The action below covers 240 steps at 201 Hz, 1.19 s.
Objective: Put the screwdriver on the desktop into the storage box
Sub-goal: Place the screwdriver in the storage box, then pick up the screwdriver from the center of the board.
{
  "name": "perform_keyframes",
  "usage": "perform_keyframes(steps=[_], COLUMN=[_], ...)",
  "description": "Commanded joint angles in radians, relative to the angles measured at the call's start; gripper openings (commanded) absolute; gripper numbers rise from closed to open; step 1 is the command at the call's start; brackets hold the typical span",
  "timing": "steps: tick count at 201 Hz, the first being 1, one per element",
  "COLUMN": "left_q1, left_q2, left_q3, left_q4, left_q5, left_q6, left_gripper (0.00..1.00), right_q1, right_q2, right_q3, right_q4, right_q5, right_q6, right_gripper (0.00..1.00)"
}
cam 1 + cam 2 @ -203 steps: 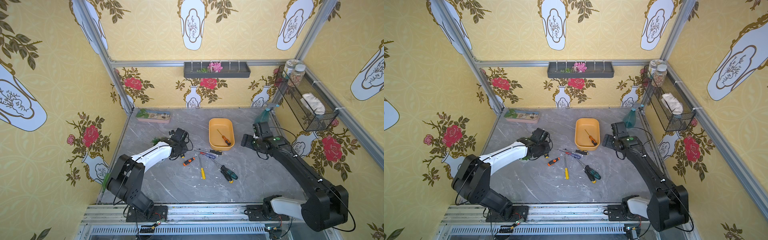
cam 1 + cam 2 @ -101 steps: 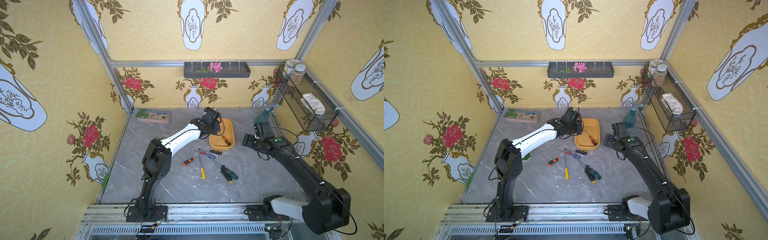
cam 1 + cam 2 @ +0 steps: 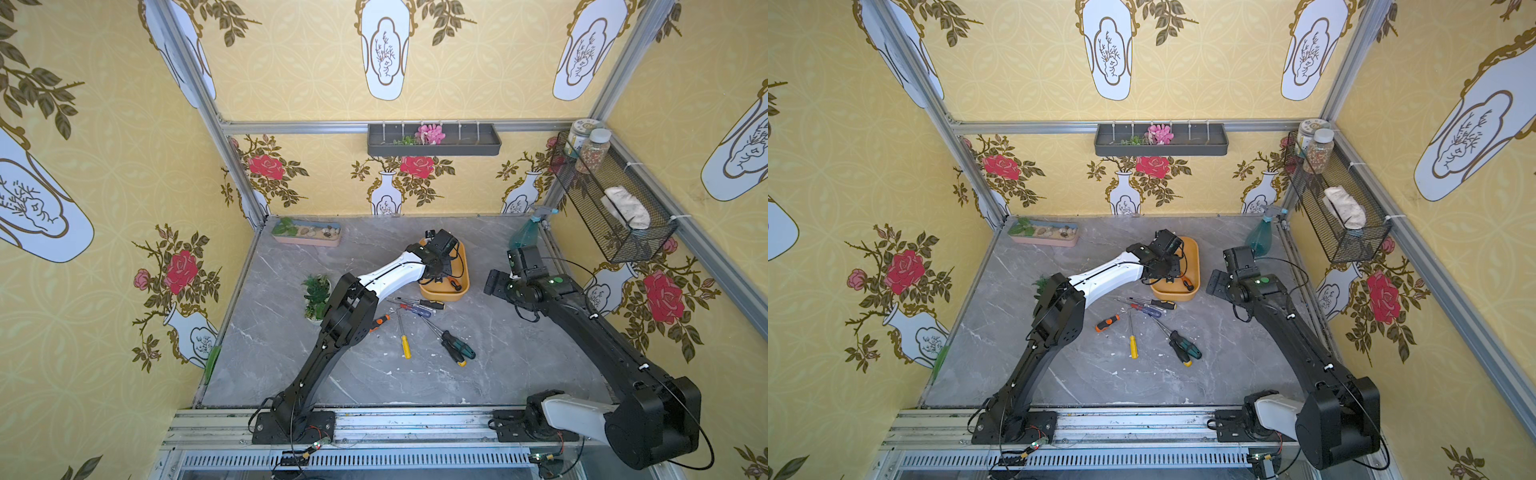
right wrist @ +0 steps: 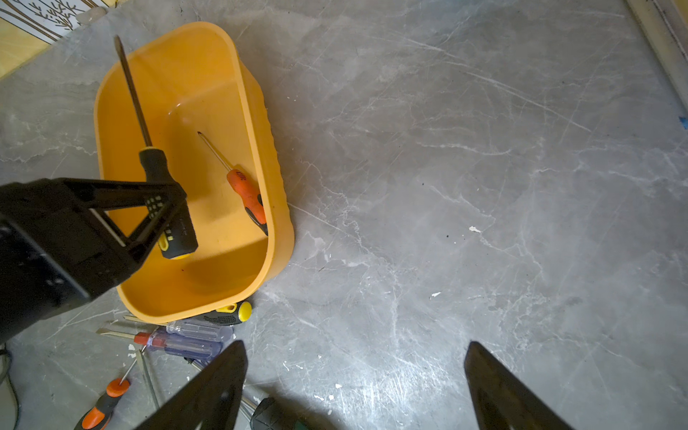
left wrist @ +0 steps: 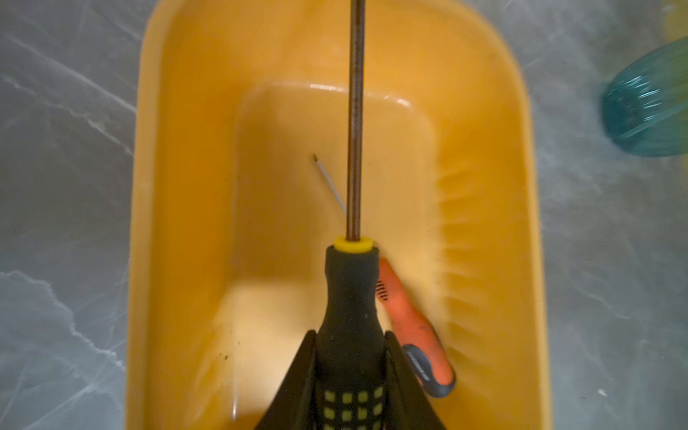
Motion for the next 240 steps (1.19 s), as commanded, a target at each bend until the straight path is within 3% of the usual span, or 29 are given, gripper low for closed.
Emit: perform_keyframes(steps=[1,52,83,108,180,213,240], left_q1=[0.002,0.002,0.002,0.002,0.002,0.022,0.071], left_q2=[0.034,0.07,0.046,-0.057,-0.614,-0.831,-0.974], left_q3=[0.003,0.014,0.024,-0.024,-0.61,-0.888,-1.066], left_q4=[-0.036,-0.03,-0.015,0.057,0.444,0.457,0.396], left_q5=[-0.02,0.015,0.016,0.005,-0.079,-0.161,-0.185], left_q6=[-0.024,-0.038,-0.035,-0.042,-0.152,-0.27,-0.411], left_gripper=[0.09,0.4,0.47,0.49,0.5,0.49,0.48], right_q1=[0.0,-0.001,0.002,0.035,0.442,0.675,0.799], right_q2=[-0.004,-0.008,-0.017,-0.009,0.179,0.367,0.551], right_q3=[-0.009,-0.01,0.005,0.028,0.143,0.226,0.33], right_q4=[0.005,0.002,-0.024,-0.051,-0.197,-0.156,-0.137], right_q5=[-0.002,-0.014,-0.024,-0.043,-0.037,-0.045,-0.024], right_q6=[0.012,0.014,-0.021,-0.057,-0.051,0.081,0.192], right_gripper=[0.92,0.95,0.95,0.93,0.82,0.73,0.62])
